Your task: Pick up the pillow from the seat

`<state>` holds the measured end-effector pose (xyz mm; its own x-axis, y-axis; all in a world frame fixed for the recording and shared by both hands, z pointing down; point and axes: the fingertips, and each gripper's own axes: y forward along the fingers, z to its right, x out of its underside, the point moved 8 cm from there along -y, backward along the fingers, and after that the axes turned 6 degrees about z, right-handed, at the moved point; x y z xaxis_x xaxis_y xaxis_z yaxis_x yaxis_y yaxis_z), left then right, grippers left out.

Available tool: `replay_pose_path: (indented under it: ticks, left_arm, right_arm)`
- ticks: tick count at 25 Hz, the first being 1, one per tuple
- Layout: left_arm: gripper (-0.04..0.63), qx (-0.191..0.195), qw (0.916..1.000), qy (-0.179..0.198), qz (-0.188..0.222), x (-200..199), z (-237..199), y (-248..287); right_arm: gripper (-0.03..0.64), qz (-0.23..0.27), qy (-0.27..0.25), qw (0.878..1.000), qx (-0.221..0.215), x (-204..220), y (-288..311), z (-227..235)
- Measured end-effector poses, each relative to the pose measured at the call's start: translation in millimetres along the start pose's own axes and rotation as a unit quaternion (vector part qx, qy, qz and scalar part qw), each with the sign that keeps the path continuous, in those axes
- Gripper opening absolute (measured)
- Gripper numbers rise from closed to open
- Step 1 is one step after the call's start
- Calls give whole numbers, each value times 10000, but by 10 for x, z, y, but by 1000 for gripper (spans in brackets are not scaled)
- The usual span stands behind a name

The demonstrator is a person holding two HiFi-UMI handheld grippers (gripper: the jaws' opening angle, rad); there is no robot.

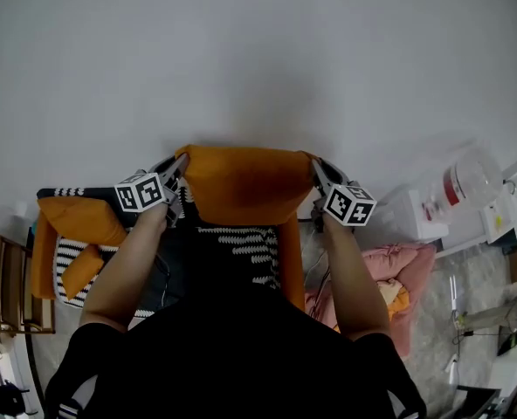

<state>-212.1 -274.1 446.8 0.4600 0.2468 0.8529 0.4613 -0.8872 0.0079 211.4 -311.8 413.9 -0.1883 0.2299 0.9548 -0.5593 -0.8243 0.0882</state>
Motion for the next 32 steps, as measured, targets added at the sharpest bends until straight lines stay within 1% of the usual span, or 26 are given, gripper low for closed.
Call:
replay_pose_path:
  ticks: [6,13,20,26,32]
  left_arm:
    - [48,74,9998,169,6,-184,151,-66]
    - [48,105,9995,280,62,-274,244,-71]
    - [48,133,9995,290,44,-293,293,-47]
    - [46,78,9994,350,4,-274,295,-8]
    - [48,102,9993,358,-17,-237,322,-2]
  right_arm:
    - [44,139,-123,9998,-77,-166,-100,-107]
    - [46,165,-202,9997,-14,-252,-154,-129]
    - [46,155,-299,9994,62,-315,-197,-136]
    - [46,105,-300,9995,82,-283,-198,-95]
    - [46,96,-299,9994,121,-255,-242,-73]
